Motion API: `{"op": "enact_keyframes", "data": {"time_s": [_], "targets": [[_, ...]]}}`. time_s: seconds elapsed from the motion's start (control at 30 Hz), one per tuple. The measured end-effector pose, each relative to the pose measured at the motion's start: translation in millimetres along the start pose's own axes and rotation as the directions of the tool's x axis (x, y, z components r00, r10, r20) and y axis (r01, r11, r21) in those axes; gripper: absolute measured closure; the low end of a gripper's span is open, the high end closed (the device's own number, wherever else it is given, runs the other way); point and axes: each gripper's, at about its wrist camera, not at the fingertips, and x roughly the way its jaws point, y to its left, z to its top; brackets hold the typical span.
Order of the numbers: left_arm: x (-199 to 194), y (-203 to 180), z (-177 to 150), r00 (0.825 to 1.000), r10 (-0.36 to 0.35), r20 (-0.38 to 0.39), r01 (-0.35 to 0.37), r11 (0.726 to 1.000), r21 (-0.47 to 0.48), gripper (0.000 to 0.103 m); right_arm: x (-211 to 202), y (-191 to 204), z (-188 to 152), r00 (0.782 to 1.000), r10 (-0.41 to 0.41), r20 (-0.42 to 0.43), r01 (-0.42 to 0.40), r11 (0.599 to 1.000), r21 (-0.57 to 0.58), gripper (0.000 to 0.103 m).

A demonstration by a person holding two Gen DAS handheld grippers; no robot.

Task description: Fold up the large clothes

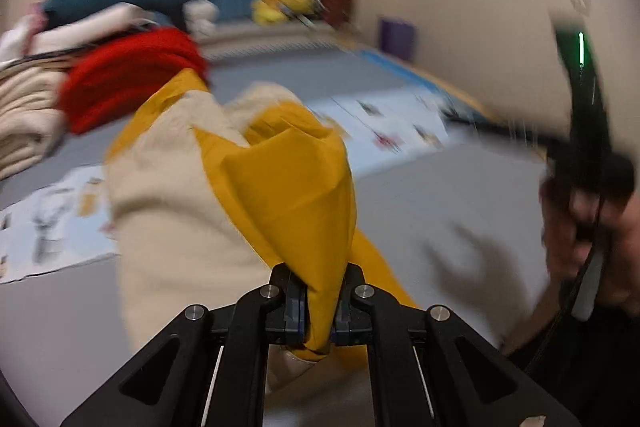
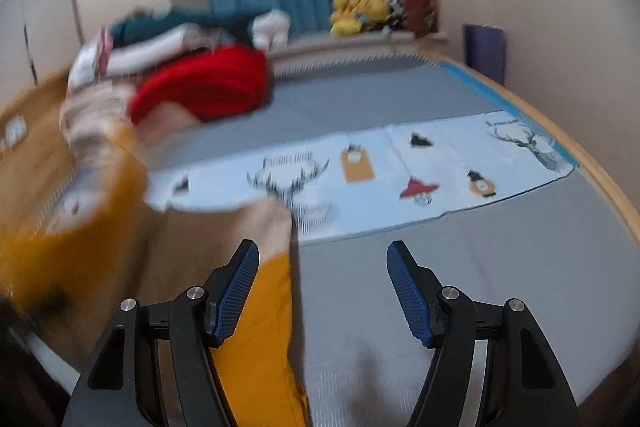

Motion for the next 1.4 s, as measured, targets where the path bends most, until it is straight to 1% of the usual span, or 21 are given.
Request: {"op": "enact_keyframes", "data": {"time_s": [0.07,0.13,0.17,0.2,0.27,0.33,0.43,0.53,0.63,0.7,0.77,0.83,0.9,0.97,1.03,1.07,1.1,1.17,1.3,1.33,1.4], "targets": [[41,-30,-13,0.991,-0.032,-0.128,0.042,0.996,0.073,0.095,1,-5,2,1.000,0.004,0.000,-0.004,1.000,-0.002,0.035],[65,-41,-25,0.972,-0.047,-0.231,0.069,0.993,0.090,0.093,10,-10,2,0.999,0.031,-0.038,-0.031,1.000,0.001,0.035],[66,-41,-28,0.969,-0.043,-0.242,0.068,0.993,0.097,0.091,12,-11,1,0.998,0.048,-0.050,-0.048,0.999,0.011,0.035],[60,-38,-28,0.971,-0.052,-0.234,0.076,0.992,0.097,0.089,15,-13,0,0.995,0.074,-0.062,-0.073,0.997,0.026,0.035],[35,-20,-26,0.970,-0.127,-0.205,0.143,0.988,0.061,0.074,22,-9,-2,0.985,0.145,-0.098,-0.139,0.988,0.063,0.035],[5,1,-27,0.971,-0.173,-0.165,0.180,0.983,0.027,0.060,29,-2,-11,0.971,0.193,-0.139,-0.184,0.980,0.072,0.035],[-40,38,-31,0.978,-0.187,-0.088,0.189,0.982,0.015,0.055,46,18,-20,0.940,0.267,-0.210,-0.262,0.964,0.056,0.035],[-61,75,-43,0.988,-0.136,-0.069,0.135,0.991,-0.017,0.055,64,39,-33,0.895,0.333,-0.297,-0.328,0.942,0.069,0.035],[-61,106,-57,0.995,-0.051,-0.080,0.045,0.996,-0.070,0.055,82,55,-51,0.865,0.312,-0.392,-0.316,0.947,0.056,0.036],[-56,129,-75,0.996,-0.039,-0.081,0.025,0.986,-0.162,0.055,93,63,-62,0.853,0.276,-0.443,-0.289,0.956,0.039,0.036],[-43,147,-84,0.991,-0.033,-0.127,-0.004,0.960,-0.280,0.056,106,67,-77,0.835,0.216,-0.506,-0.242,0.970,0.014,0.036],[-39,159,-80,0.992,-0.075,-0.100,0.035,0.933,-0.359,0.056,115,67,-87,0.822,0.154,-0.548,-0.189,0.982,-0.008,0.044],[-34,167,-76,0.992,-0.092,-0.088,0.051,0.921,-0.386,0.055,118,67,-94,0.806,0.166,-0.568,-0.195,0.981,0.009,0.049],[-26,171,-76,0.988,-0.094,-0.120,0.040,0.918,-0.395,0.055,117,66,-96,0.805,0.159,-0.572,-0.201,0.979,-0.011,0.059],[-20,178,-82,0.982,-0.105,-0.158,0.029,0.908,-0.419,0.055,117,67,-99,0.801,0.168,-0.575,-0.219,0.976,-0.019,0.083],[-16,181,-84,0.979,-0.112,-0.172,0.028,0.902,-0.431,0.055,116,69,-98,0.801,0.173,-0.573,-0.228,0.973,-0.024,0.088],[-12,184,-86,0.975,-0.122,-0.187,0.026,0.894,-0.448,0.055,112,72,-98,0.811,0.168,-0.561,-0.236,0.971,-0.050,0.092],[-6,188,-89,0.968,-0.142,-0.206,0.027,0.879,-0.476,0.056,98,77,-91,0.834,0.180,-0.521,-0.263,0.961,-0.088,0.096],[-9,189,-91,0.963,-0.206,-0.173,0.090,0.852,-0.516,0.056,52,54,-58,0.879,0.333,-0.342,-0.345,0.938,0.026,0.098],[-9,186,-89,0.961,-0.222,-0.164,0.109,0.851,-0.514,0.056,41,44,-52,0.896,0.328,-0.300,-0.332,0.942,0.038,0.098],[-8,180,-87,0.956,-0.243,-0.165,0.132,0.857,-0.498,0.056,43,31,-57,0.909,0.251,-0.334,-0.257,0.966,0.028,0.098]]}}
